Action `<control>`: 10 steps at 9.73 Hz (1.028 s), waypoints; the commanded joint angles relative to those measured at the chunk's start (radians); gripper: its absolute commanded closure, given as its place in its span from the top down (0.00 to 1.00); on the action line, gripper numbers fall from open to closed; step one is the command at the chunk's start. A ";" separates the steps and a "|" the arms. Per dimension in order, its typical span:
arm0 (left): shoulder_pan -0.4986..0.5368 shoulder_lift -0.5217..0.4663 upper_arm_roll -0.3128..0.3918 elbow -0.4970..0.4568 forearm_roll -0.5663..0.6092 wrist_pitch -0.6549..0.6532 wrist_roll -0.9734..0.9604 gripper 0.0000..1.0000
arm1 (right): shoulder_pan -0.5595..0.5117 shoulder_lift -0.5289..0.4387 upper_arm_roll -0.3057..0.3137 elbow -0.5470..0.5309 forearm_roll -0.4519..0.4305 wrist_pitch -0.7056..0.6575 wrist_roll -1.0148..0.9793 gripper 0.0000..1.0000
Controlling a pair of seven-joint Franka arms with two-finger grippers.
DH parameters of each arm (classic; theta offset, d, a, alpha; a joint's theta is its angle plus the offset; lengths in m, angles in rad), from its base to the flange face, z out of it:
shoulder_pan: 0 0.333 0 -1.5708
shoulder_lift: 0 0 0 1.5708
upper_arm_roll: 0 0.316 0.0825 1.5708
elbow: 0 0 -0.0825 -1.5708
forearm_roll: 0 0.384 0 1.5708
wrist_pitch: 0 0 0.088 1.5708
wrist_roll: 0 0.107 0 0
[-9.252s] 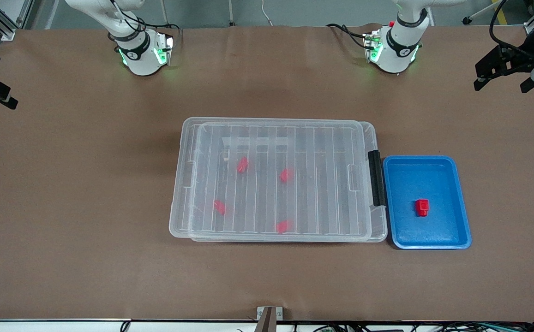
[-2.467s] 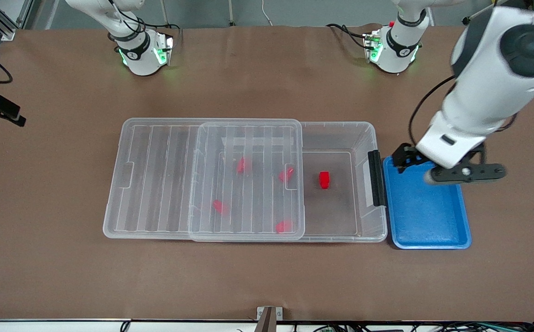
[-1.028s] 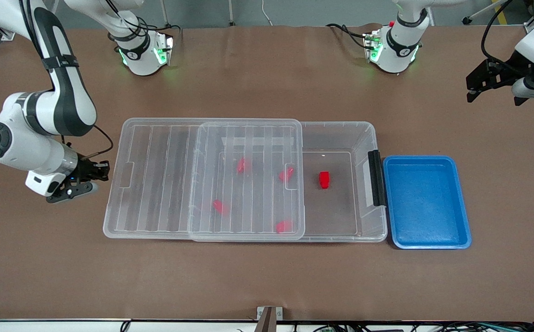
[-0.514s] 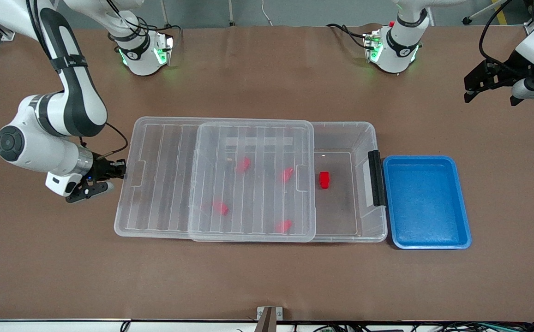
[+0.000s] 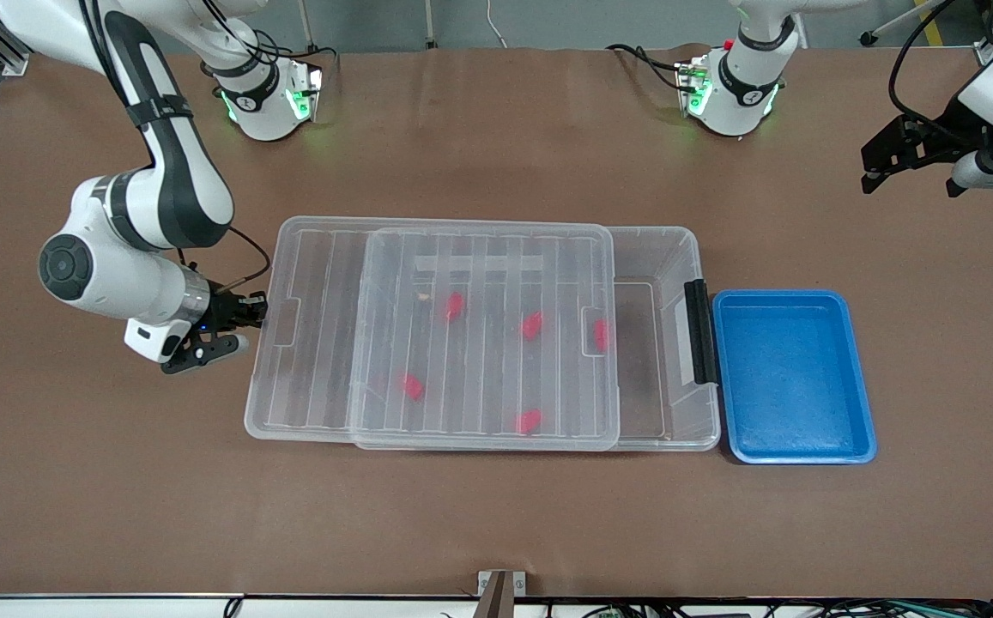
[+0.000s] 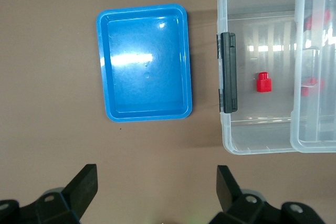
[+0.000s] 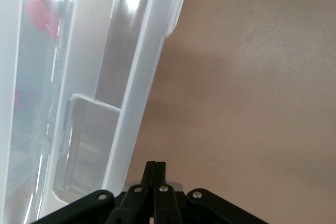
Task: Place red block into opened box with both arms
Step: 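Push the box base back under the lid with the right gripper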
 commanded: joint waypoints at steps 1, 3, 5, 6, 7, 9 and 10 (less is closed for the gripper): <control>-0.003 0.010 0.002 -0.025 -0.014 -0.007 -0.012 1.00 | 0.041 0.037 0.000 0.047 0.020 -0.009 0.069 0.00; -0.004 0.010 0.002 -0.027 -0.014 -0.007 -0.012 1.00 | 0.070 0.059 0.001 0.071 0.020 -0.007 0.083 0.00; -0.004 0.010 0.001 -0.027 -0.014 -0.006 -0.012 1.00 | 0.107 0.082 0.001 0.103 0.020 -0.009 0.138 0.00; -0.004 0.010 0.002 -0.025 -0.011 -0.007 -0.012 1.00 | 0.117 0.086 0.001 0.107 0.020 -0.007 0.154 0.00; -0.004 0.010 0.002 -0.025 -0.008 -0.007 -0.012 1.00 | 0.127 0.096 0.001 0.114 0.020 -0.006 0.158 0.00; -0.002 0.010 0.002 -0.025 -0.008 -0.007 -0.012 1.00 | 0.139 0.100 0.006 0.119 0.020 -0.003 0.171 0.00; -0.002 0.010 0.002 -0.025 -0.008 -0.007 -0.012 1.00 | 0.144 0.105 0.018 0.119 0.020 0.000 0.187 0.00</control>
